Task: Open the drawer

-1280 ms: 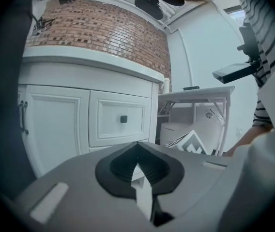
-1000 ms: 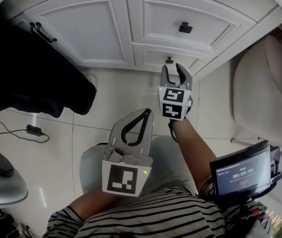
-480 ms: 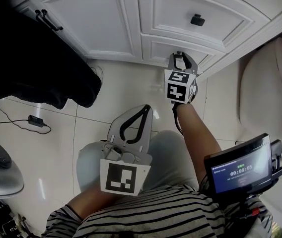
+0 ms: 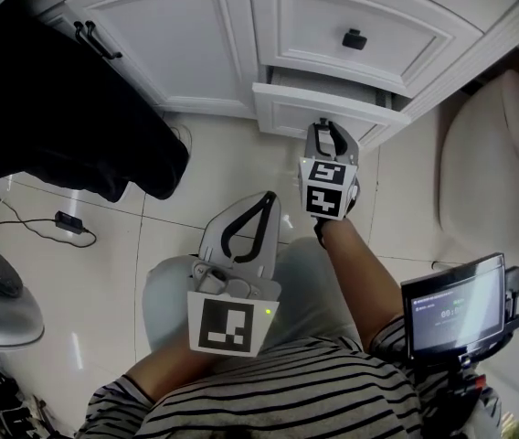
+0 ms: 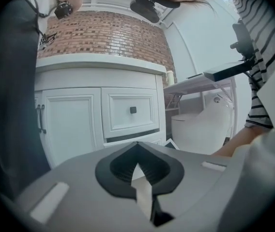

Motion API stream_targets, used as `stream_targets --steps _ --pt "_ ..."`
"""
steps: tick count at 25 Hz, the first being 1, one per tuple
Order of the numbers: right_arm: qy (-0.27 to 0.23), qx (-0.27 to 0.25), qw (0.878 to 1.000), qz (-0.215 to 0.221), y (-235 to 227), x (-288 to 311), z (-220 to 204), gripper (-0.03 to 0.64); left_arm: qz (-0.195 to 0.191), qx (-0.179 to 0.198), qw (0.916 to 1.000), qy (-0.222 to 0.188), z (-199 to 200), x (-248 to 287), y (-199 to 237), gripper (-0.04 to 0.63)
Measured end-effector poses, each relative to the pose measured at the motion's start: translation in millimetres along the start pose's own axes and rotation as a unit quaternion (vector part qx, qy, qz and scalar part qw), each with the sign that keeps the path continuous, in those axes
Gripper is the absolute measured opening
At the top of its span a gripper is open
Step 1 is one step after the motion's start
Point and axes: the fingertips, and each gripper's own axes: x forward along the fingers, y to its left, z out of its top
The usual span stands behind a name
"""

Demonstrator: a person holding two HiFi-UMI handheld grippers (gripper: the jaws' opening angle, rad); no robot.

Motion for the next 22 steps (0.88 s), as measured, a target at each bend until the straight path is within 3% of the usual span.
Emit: stream_targets --steps 12,22 --pt "0.036 0.014 0.998 0.043 33.4 -81.6 -39.6 0.12 -0.002 0.017 0.9997 -0.015 9.6 0.9 -10.2 0.015" --pt "0.059 0.015 0.996 0.066 50.9 -130.7 -64.6 0.118 0.008 -0.002 0.9996 -0.026 9.2 -2.1 -4.7 0.015"
